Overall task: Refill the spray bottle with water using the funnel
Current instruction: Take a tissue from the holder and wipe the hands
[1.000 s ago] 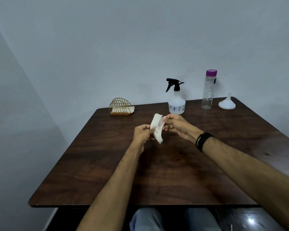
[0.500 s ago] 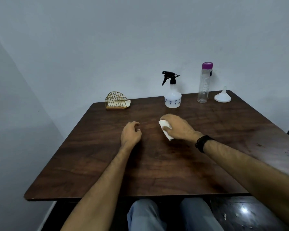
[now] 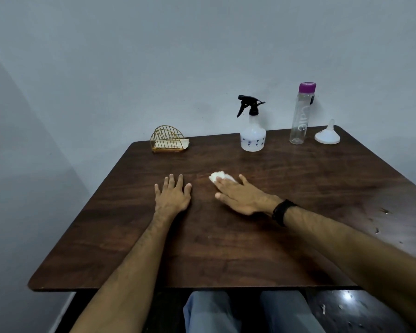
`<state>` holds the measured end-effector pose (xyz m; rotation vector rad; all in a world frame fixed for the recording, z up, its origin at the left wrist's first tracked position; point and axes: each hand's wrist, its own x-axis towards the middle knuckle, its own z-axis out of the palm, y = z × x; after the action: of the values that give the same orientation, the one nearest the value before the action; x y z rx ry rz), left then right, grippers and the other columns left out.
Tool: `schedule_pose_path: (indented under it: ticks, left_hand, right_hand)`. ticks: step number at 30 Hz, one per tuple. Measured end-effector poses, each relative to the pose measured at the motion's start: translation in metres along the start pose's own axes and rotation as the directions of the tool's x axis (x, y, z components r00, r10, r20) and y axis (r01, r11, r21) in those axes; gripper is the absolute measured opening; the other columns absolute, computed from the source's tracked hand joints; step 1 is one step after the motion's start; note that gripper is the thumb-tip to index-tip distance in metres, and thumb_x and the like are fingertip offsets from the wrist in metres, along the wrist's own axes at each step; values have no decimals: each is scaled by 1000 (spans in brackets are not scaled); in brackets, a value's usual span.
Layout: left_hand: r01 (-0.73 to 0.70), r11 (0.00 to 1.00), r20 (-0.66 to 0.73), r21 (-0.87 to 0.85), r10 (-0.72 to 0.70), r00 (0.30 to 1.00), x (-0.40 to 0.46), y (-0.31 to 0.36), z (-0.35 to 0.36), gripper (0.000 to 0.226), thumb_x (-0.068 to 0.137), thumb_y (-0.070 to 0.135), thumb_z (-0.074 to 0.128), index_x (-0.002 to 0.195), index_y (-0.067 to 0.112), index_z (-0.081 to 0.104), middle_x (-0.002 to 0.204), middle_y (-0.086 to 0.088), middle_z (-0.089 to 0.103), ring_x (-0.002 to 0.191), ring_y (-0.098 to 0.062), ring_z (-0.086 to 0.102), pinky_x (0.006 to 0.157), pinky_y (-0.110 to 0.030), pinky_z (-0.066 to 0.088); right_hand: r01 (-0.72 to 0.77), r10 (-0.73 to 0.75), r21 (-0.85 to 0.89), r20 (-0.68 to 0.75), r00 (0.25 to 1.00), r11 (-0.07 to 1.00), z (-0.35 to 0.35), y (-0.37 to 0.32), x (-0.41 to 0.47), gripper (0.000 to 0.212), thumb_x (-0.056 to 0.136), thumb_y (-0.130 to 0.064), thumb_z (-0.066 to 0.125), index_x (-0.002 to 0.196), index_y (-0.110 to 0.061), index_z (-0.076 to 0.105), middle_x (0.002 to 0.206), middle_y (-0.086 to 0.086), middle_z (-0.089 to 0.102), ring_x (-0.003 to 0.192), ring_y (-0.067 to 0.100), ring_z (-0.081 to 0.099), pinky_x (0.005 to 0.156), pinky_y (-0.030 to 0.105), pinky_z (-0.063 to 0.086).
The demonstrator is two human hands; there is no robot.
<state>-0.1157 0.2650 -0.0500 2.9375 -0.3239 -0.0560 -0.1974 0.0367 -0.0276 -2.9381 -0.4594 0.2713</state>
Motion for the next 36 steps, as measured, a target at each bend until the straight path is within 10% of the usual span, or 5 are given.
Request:
schedule_pose_path:
  ticks: [5, 12, 18, 24, 36]
  left_hand:
    - [2, 1000, 0, 2, -2, 1000, 0, -3, 0, 66, 104, 56, 15, 161, 23, 13, 169, -9, 6, 157, -25, 2, 123, -54, -2]
    - [7, 1000, -11, -14, -7, 1000, 0, -2, 1, 65, 104, 55, 17, 161, 23, 14, 169, -8, 6, 157, -24, 1, 124, -53, -2]
    - [4, 1000, -15, -16, -5, 1000, -1, -1, 0, 66, 104, 55, 17, 161, 23, 14, 169, -8, 6, 157, -23, 1, 124, -52, -2]
    - [4, 1000, -18, -21, -5, 1000, -2, -2, 0, 66, 104, 56, 17, 161, 24, 15, 169, -8, 7, 157, -23, 2, 125, -52, -2]
    - [11, 1000, -20, -18, -12, 1000, -1, -1, 2, 65, 104, 55, 17, 161, 23, 15, 169, -8, 7, 157, -24, 2, 125, -52, -1]
  right_hand:
    - [-80, 80, 3, -66, 995, 997, -4, 7, 27, 61, 107, -46, 17, 160, -15, 9, 168, 4, 9, 155, 19, 8, 124, 51, -3]
    - [159, -100, 199, -282, 954, 967, -9, -4, 0, 33, 94, -10, 63, 119, -28, 71, 120, -12, 72, 115, 9, 64, 100, 37, 50]
    - [-90, 117, 851, 34, 993, 518, -46, 8, 13, 40, 85, 12, 51, 114, -7, 71, 96, 5, 70, 82, 11, 65, 63, 21, 53]
    - [-172, 320, 361, -406, 856, 917, -27, 20, 38, 27, 78, -1, 62, 89, -20, 77, 92, -2, 75, 82, 16, 69, 69, 28, 56]
    - [94, -29, 141, -407, 913, 985, 5, -31, 3, 25, 91, -34, 56, 100, -19, 74, 99, -4, 66, 88, 12, 62, 80, 31, 53]
